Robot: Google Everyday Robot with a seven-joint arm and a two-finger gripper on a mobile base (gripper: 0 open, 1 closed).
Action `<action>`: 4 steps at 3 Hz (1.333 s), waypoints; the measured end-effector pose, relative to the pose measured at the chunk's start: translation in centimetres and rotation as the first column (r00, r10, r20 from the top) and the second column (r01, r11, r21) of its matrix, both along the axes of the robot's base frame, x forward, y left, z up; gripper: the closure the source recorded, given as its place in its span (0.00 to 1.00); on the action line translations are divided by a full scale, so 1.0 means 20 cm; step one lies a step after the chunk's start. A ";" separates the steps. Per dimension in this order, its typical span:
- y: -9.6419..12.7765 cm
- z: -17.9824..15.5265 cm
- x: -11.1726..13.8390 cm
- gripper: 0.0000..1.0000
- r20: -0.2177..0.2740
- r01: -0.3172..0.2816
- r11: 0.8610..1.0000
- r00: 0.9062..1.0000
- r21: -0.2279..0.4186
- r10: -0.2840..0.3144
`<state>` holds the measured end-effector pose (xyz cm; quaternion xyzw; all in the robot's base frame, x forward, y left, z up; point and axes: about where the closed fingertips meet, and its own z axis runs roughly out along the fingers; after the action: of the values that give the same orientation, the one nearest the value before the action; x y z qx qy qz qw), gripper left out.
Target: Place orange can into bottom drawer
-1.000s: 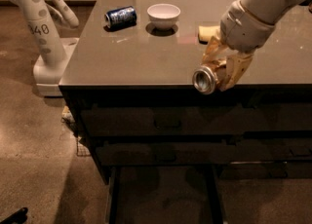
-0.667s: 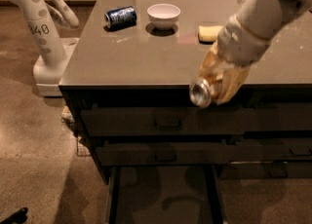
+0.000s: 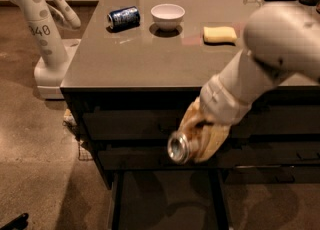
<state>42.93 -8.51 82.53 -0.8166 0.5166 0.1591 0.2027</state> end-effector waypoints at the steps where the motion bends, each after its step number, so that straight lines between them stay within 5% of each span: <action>1: 0.00 -0.14 -0.10 1.00 -0.061 -0.021 0.999 0.998 -0.026 0.019; 2: 0.00 -0.14 -0.10 1.00 -0.062 -0.020 0.999 0.998 -0.025 0.019; 3: 0.00 -0.34 -0.13 1.00 -0.123 0.076 0.997 0.990 0.013 -0.074; 4: 0.03 -0.76 -0.19 1.00 -0.246 0.216 0.974 0.950 0.063 -0.194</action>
Offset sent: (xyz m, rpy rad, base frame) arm -0.0209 0.0015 -0.0276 -0.0243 0.0612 0.0199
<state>39.12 -8.00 67.42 -0.7235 0.6116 0.2568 0.1911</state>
